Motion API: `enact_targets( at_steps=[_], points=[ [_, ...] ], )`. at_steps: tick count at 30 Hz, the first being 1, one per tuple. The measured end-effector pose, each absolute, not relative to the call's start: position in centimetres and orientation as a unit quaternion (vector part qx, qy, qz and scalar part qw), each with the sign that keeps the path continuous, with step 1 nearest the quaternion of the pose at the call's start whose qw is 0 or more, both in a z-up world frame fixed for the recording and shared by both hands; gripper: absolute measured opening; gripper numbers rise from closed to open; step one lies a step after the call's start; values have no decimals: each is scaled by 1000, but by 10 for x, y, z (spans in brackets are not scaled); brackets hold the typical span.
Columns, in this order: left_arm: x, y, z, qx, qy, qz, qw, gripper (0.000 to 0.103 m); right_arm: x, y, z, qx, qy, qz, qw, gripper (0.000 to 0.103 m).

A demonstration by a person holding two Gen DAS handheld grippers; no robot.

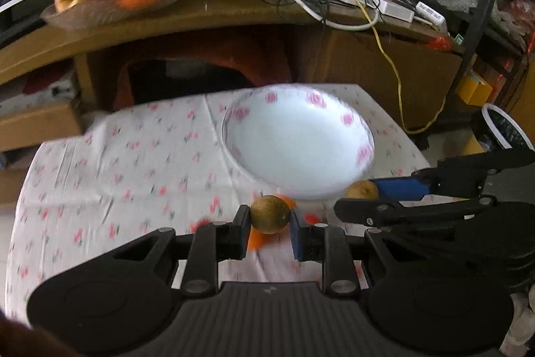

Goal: Organize fruits
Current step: 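Carry both pears into the white bowl and open both grippers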

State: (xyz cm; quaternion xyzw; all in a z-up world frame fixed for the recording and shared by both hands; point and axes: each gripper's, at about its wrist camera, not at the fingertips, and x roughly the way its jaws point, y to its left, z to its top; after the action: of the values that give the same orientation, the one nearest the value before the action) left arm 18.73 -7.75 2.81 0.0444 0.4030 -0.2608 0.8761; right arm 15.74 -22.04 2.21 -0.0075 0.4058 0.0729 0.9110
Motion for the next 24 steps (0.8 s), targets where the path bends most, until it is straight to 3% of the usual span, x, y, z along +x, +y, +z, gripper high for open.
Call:
enact_targets(
  at_steps=[16,19,24],
  points=[
    [236,-117,3,67,409,-261,872,30,210,-255,-4,2,427,58,903,34],
    [238,-115,0,64,414,-255,871,30,212,-257,-5,3,426,55,903,45],
    [238,-114,3,59,411,-253,874,30,210,-261,-2,7,418,49,907,52]
  ],
)
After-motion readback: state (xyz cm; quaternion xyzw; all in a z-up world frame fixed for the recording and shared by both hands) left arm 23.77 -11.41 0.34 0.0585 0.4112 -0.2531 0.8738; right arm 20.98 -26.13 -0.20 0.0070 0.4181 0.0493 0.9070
